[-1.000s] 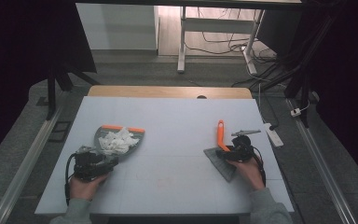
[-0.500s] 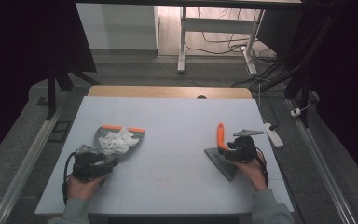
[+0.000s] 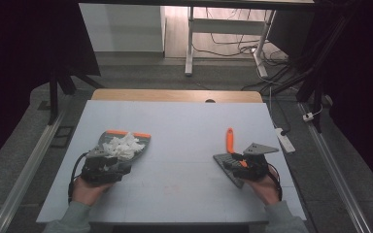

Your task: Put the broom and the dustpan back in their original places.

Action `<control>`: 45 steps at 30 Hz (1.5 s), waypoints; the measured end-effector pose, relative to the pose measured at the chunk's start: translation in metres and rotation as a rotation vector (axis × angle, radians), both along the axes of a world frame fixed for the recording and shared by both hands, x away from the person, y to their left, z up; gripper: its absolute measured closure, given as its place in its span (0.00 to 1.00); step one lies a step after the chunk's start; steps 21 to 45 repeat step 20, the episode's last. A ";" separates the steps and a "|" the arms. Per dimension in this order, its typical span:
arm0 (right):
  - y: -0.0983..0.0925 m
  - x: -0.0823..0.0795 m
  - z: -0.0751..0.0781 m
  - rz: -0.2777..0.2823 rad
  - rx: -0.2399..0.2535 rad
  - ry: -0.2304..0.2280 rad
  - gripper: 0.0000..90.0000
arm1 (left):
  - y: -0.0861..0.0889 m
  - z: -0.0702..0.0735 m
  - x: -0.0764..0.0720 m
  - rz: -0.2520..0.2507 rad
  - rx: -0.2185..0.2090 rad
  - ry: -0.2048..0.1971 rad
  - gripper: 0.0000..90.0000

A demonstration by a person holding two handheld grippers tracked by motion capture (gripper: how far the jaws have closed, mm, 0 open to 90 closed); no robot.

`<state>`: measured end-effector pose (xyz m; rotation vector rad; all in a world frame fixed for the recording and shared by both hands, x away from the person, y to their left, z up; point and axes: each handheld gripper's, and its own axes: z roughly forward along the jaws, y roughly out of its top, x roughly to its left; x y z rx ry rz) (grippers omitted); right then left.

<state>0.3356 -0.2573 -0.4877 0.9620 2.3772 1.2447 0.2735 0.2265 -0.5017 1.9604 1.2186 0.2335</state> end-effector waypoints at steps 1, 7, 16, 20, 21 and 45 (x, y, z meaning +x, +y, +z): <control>0.000 -0.003 -0.001 0.009 -0.001 -0.013 0.50 | 0.000 -0.001 0.000 -0.018 0.003 -0.002 0.34; -0.007 -0.020 -0.004 0.022 -0.007 -0.054 0.50 | -0.002 -0.004 -0.007 -0.083 -0.005 -0.010 0.34; -0.013 -0.020 -0.008 0.024 -0.010 -0.061 0.50 | -0.004 -0.006 -0.013 -0.075 0.002 -0.016 0.34; -0.014 -0.021 -0.006 0.029 -0.002 -0.066 0.50 | -0.004 -0.007 -0.012 -0.072 0.007 -0.015 0.34; -0.014 -0.021 -0.006 0.029 -0.002 -0.066 0.50 | -0.004 -0.007 -0.012 -0.072 0.007 -0.015 0.34; -0.014 -0.021 -0.006 0.029 -0.002 -0.066 0.50 | -0.004 -0.007 -0.012 -0.072 0.007 -0.015 0.34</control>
